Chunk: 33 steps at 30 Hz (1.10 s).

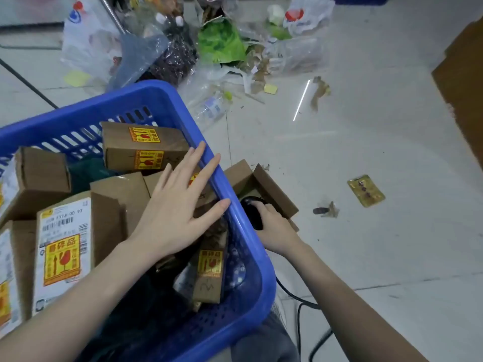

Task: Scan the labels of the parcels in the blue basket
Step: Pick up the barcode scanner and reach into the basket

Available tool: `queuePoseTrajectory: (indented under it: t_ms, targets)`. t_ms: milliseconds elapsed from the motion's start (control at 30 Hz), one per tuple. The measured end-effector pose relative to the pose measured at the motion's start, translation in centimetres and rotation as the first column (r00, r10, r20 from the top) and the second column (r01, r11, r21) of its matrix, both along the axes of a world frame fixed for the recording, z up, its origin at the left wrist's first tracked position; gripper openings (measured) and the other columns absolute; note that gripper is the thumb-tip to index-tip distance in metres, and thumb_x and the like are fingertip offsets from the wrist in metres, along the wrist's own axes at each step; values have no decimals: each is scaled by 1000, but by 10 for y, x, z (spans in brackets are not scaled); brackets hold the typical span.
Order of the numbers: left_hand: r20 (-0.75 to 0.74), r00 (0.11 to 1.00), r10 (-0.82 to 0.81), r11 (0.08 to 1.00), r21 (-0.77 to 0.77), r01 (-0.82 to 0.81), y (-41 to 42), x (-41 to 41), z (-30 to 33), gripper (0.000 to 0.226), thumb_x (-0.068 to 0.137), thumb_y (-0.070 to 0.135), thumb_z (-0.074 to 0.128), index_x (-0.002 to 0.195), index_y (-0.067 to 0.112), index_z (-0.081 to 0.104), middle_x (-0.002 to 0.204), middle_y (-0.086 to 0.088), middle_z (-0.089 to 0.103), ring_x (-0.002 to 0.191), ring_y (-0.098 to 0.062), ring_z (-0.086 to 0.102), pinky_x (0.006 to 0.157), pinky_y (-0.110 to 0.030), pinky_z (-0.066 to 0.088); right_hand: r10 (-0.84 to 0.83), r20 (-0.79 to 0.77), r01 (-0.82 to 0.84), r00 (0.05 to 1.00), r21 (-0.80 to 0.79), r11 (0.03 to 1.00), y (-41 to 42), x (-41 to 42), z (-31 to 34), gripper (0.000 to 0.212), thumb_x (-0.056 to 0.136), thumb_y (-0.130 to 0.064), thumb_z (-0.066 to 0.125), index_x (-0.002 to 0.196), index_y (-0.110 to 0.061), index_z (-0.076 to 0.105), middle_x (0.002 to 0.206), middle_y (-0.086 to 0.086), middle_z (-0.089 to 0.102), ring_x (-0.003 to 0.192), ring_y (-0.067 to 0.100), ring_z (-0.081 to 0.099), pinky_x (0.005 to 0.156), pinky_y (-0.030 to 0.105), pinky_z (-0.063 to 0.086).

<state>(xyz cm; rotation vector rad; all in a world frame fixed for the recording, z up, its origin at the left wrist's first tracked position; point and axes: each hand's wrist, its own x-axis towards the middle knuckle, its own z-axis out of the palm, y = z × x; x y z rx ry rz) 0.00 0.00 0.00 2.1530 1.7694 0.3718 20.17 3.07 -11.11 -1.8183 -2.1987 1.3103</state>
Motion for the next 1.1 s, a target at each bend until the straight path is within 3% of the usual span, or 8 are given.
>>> queuePoseTrajectory:
  t_ms: [133,267,433,600,667,767,867,1100]
  targets:
    - [-5,1000,3,1000,21,-3,2,-4,-1,69,88,65,21,149,33,13,161,6,2,146,-7,-3,117,-41,4,64,86,-58,994,-65,996,-2,-6,-9,76,88,-41,60,151,-18,25,142,14,40,116,38,54,90,37,43]
    - [17,1000,2,1000,21,-2,1,-4,-1,66,90,63,21,149,36,10,161,8,0,146,-6,-3,117,-42,5,67,101,-65,993,-30,997,-1,-9,-13,64,90,-33,60,146,-17,35,137,13,43,113,35,55,90,36,43]
    - [24,1000,9,1000,21,-9,-2,-2,3,67,89,64,18,149,36,10,161,7,-2,146,-7,-4,117,-41,4,68,89,-64,994,-49,997,-3,-11,-14,47,92,-28,58,138,-22,50,145,15,37,130,38,45,96,38,41]
    - [6,1000,3,1000,16,-3,-2,0,10,67,89,64,20,150,36,10,161,6,-3,146,-9,0,117,-40,4,-54,77,54,996,5,999,-6,-13,-15,32,90,-26,59,121,-19,60,123,10,47,100,34,59,80,34,47]
    - [2,1000,9,1000,22,-9,-2,-2,14,67,89,63,22,150,35,11,161,6,-4,146,-11,3,116,-40,4,-157,43,156,987,36,987,-6,-11,-7,28,89,-24,58,116,-19,63,116,7,49,87,26,58,74,30,43]
    - [-2,1000,20,999,32,-20,-2,-4,22,67,90,61,25,150,35,12,161,5,-3,146,-12,6,117,-43,7,-267,-33,269,963,62,961,-5,-6,14,28,87,-21,54,113,-21,65,115,6,53,85,22,59,77,32,48]
    - [-8,1000,26,999,47,-26,-4,-4,35,67,90,61,25,150,36,10,161,5,-4,146,-13,5,118,-44,8,-297,-122,311,947,113,944,-6,0,45,26,86,-19,56,110,-23,66,110,4,55,83,12,54,68,24,40]
    - [-18,999,28,991,132,-25,-16,-2,88,71,86,69,16,149,39,5,160,6,-7,146,-14,4,118,-42,5,-278,-407,402,870,260,878,-11,-4,139,25,82,-13,62,103,-24,67,103,3,56,85,-4,53,72,-1,32]
